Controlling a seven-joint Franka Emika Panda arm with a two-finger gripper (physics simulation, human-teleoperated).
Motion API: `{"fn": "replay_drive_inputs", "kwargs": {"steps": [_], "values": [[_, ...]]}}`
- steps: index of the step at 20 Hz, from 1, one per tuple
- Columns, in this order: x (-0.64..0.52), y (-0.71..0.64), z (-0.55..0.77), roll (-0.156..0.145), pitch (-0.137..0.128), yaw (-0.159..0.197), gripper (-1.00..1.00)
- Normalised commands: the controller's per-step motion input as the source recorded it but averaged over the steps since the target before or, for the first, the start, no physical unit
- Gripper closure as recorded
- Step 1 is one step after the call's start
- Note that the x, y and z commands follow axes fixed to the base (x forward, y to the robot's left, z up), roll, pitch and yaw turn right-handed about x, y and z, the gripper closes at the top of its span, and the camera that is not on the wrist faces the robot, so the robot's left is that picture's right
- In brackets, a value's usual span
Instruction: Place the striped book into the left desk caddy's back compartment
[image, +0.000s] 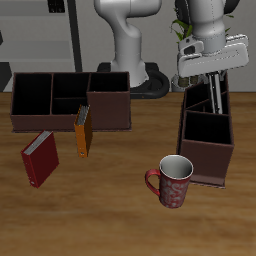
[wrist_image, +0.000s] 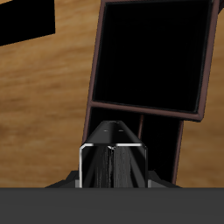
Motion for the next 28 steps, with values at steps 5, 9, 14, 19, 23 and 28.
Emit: {"fn": "replay_drive_inputs", "kwargs": {"steps": [5,9,14,19,23,28], "values": [[0.04,-0.02,0.05,-0.003,-0.010,0.001,1.00],[0.04,0.03,-0.10,0.003,0.009,-0.004,1.00],[0.07,0.00,-0.16,0.007,0.022,-0.006,1.00],[0.05,-0.01,-0.09,-0.002,0.009,-0.008,1.00],[0.02,0.01,-0.14,0.004,0.019,-0.002,1.00],[0.03,0.01,-0.25,0.009,0.043,-0.037,1.00]]}}
